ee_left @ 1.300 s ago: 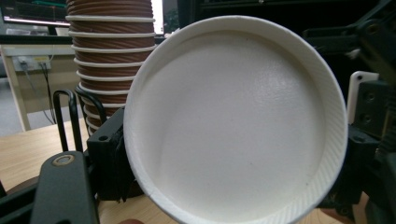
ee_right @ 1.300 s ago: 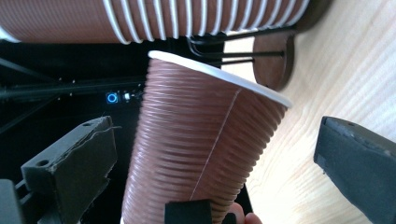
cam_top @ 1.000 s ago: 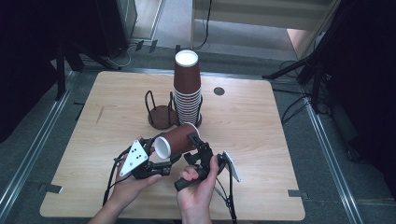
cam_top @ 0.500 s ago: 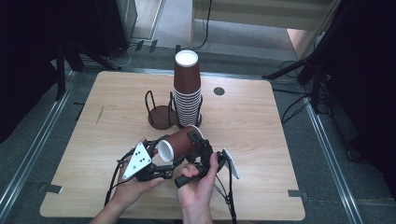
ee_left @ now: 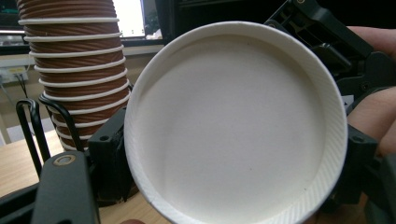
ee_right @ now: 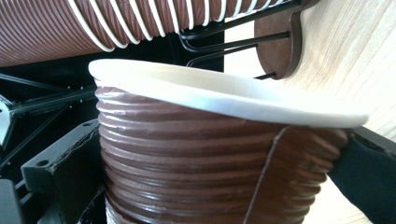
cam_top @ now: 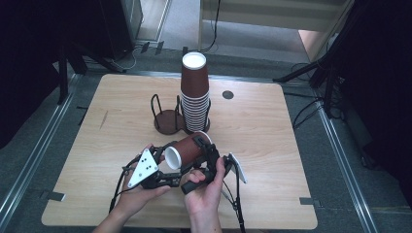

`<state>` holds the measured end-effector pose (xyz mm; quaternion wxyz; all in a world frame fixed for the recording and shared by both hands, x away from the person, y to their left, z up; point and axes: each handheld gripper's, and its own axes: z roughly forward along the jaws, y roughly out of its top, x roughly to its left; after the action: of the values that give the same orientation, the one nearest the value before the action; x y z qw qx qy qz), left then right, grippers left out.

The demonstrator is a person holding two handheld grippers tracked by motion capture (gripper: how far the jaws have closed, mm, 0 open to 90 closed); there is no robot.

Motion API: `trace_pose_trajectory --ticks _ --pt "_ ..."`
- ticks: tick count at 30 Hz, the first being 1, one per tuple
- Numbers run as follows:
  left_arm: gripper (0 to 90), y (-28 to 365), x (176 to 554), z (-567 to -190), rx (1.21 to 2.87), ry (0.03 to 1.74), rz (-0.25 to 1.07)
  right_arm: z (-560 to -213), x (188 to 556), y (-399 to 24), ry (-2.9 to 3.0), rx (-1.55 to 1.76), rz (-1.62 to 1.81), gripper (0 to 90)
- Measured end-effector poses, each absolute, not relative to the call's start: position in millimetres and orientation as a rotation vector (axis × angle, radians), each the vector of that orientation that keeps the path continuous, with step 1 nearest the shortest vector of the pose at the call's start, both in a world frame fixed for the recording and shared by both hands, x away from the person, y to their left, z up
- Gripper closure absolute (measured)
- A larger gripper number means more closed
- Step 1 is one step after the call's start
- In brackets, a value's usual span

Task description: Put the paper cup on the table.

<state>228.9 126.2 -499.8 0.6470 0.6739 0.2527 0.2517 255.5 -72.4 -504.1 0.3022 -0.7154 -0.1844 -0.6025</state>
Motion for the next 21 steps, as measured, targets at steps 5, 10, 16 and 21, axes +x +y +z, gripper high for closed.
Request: trace_pose_trajectory --ticks 5,10,16,21 --pt "20.8 126.9 226.2 -498.0 1.540 0.590 0.571 -505.1 255.9 -72.3 -0.467 -1.857 -1.601 6.2" --pt "19.1 129.4 225.2 -496.4 1.512 0.582 0.560 -505.6 256.0 -71.8 -0.454 -1.840 -1.618 10.4" --pt "14.1 131.2 223.4 -494.3 1.495 0.583 0.570 -506.8 257.3 -72.7 -0.436 -1.815 -1.649 10.9" --pt "13.5 131.6 221.0 -492.4 1.488 0.583 0.580 -504.0 256.1 -74.6 -0.436 -1.838 -1.667 10.8"
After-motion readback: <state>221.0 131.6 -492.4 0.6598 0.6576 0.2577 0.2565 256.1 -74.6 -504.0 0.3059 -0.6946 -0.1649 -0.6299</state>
